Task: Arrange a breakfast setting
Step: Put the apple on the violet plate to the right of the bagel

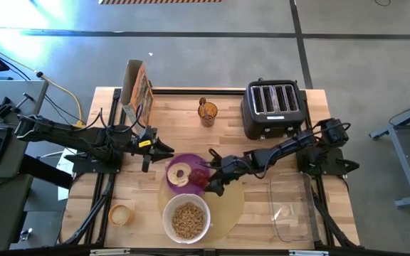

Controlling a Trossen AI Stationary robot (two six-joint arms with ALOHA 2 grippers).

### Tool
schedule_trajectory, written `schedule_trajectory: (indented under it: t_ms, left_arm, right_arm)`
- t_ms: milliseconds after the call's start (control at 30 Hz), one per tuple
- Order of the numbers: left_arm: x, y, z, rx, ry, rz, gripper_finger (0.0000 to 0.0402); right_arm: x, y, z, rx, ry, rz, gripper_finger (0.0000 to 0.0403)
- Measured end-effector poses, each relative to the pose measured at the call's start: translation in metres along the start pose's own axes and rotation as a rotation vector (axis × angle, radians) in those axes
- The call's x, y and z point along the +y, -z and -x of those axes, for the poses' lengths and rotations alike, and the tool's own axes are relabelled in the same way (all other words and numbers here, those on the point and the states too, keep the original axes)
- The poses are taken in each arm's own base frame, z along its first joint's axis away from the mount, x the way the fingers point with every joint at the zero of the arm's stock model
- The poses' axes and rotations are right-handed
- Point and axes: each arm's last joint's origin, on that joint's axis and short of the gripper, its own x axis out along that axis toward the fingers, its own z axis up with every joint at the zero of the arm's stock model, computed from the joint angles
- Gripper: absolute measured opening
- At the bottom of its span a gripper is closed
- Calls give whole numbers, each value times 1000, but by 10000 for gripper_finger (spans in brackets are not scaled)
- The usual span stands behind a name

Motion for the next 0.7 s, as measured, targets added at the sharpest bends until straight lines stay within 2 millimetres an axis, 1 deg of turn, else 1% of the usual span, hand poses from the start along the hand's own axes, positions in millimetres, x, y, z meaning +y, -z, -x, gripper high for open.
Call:
schedule_trajectory:
  t_ms: [200, 400, 700]
  left_arm:
    - [0, 0, 0, 0, 0, -7, 95]
    - [0, 0, 0, 0, 0, -7, 95]
    - [0, 0, 0, 0, 0, -22, 95]
  right_arm:
    - [-7, -10, 1, -63, 46, -22, 317]
    - [-13, -17, 3, -87, 62, -35, 317]
    - [-13, -21, 3, -121, 53, -40, 317]
